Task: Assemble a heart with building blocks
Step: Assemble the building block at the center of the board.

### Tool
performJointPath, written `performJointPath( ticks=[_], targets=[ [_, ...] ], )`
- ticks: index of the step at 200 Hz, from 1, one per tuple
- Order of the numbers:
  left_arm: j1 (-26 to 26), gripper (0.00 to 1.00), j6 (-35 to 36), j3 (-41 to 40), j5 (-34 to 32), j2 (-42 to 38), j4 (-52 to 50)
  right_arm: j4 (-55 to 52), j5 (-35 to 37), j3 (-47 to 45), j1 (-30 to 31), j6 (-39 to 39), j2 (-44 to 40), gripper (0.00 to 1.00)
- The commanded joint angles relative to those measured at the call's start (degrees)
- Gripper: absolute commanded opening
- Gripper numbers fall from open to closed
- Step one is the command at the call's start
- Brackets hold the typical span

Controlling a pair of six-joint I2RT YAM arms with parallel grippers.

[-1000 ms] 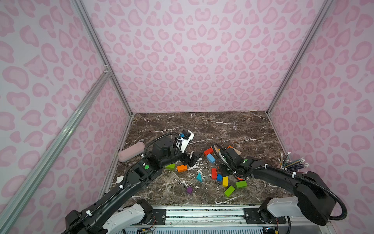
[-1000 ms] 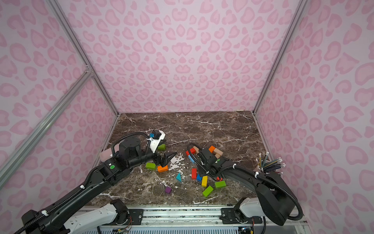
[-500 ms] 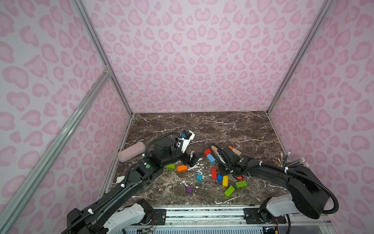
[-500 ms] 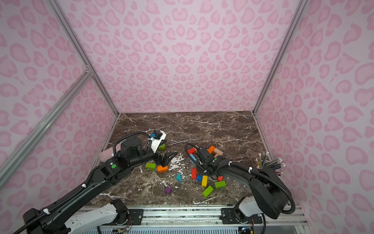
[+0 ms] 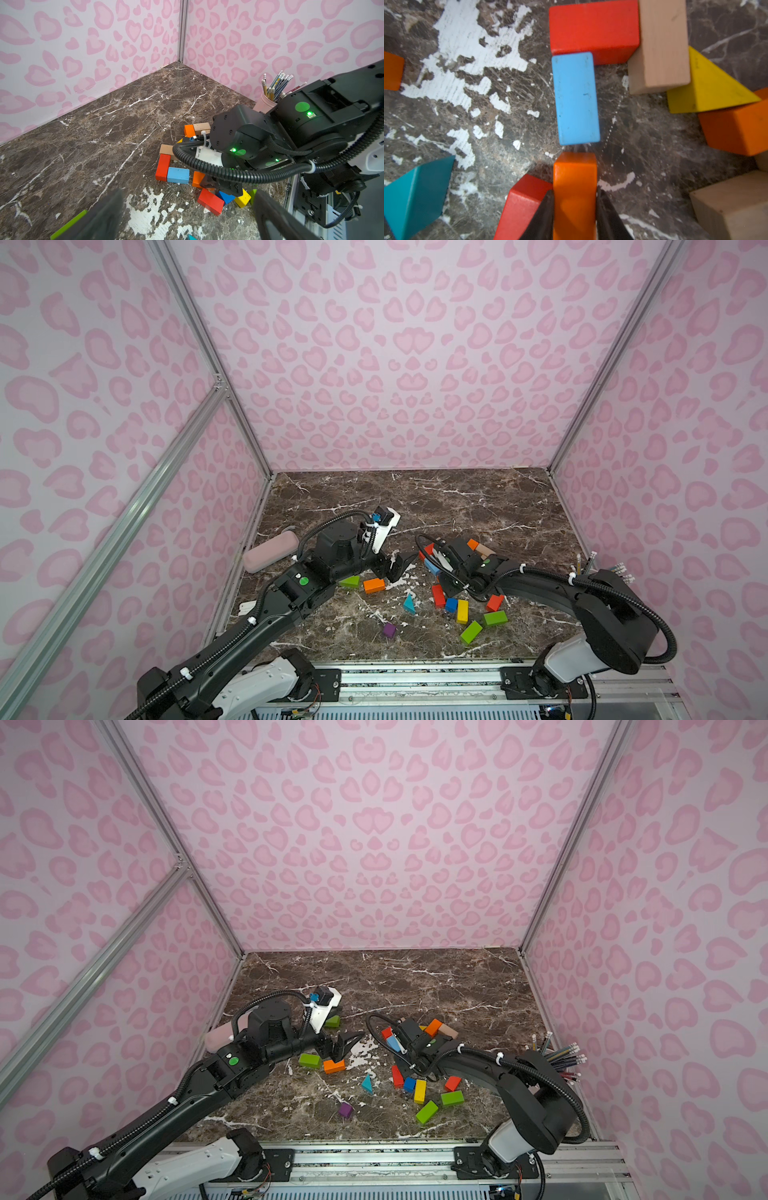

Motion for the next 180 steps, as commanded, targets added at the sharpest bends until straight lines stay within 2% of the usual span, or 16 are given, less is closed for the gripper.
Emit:
performJointPath(
  ticks=[1, 69, 180],
  targets=[
    [0.0, 1.00, 0.2, 0.3, -0.1, -0.1, 1.8, -1.6, 0.6, 0.6, 0.3, -1.6, 1.4, 0.27],
    [0.1, 1.00, 0.2, 0.4, 0.0, 0.1, 1.8, -2.4, 1.7, 0.7, 0.0, -3.1, 1.6, 0.27],
    [0.1, 0.99, 0.1, 0.4, 0.1, 0.2, 1.6, -2.9, -1.5, 0.4, -1.3, -4.1, 1.1, 0.28]
  ],
)
